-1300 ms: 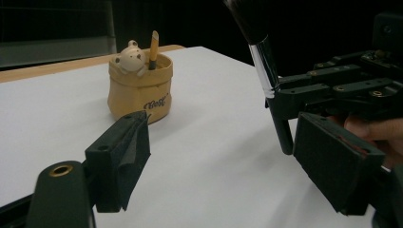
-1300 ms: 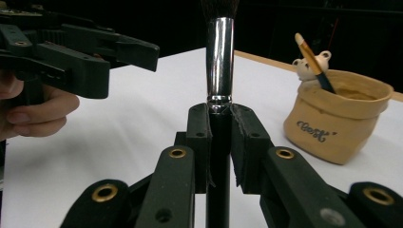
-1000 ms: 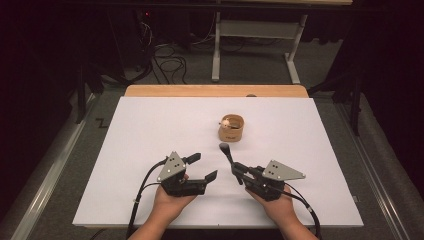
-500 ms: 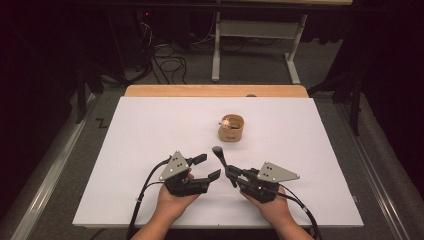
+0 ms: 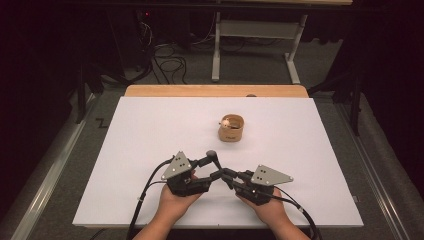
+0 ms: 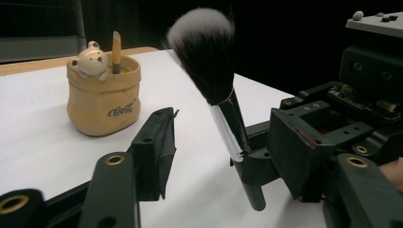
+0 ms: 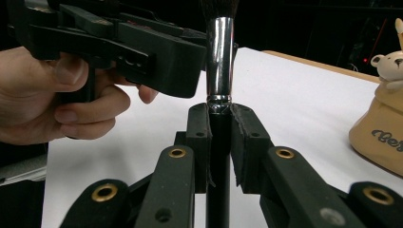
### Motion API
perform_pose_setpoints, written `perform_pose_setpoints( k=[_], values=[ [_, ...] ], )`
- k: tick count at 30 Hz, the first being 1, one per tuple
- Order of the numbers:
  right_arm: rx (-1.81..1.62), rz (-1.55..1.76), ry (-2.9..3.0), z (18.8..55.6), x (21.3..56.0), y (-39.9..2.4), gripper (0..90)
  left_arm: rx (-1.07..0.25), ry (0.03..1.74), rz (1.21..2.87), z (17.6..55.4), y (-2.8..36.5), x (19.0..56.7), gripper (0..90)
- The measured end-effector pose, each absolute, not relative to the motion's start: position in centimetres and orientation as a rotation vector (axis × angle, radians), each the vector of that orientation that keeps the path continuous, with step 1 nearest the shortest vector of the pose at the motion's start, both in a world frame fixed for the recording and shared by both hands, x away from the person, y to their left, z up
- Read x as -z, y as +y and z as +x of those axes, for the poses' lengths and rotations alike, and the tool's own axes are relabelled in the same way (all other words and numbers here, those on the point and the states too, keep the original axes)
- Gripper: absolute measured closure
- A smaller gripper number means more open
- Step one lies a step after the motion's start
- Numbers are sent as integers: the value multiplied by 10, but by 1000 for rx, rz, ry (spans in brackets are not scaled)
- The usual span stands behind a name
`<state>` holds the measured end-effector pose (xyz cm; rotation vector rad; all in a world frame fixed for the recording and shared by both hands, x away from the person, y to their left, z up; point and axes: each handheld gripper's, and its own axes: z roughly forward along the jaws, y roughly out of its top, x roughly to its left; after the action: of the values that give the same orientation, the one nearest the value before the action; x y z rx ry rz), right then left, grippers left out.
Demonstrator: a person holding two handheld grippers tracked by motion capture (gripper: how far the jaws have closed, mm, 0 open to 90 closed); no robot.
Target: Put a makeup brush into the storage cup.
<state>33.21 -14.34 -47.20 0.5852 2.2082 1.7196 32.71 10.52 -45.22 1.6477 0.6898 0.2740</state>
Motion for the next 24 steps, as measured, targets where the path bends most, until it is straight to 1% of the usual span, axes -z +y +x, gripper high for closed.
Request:
perform_pose_setpoints(
  k=[19,24],
  values=[
    [-1708,557,2212,330,474,-139,799,-262,676,1648,326,102,451,608],
    [-1696,550,2213,329,475,-139,799,-261,676,1655,325,102,451,631]
  ],
)
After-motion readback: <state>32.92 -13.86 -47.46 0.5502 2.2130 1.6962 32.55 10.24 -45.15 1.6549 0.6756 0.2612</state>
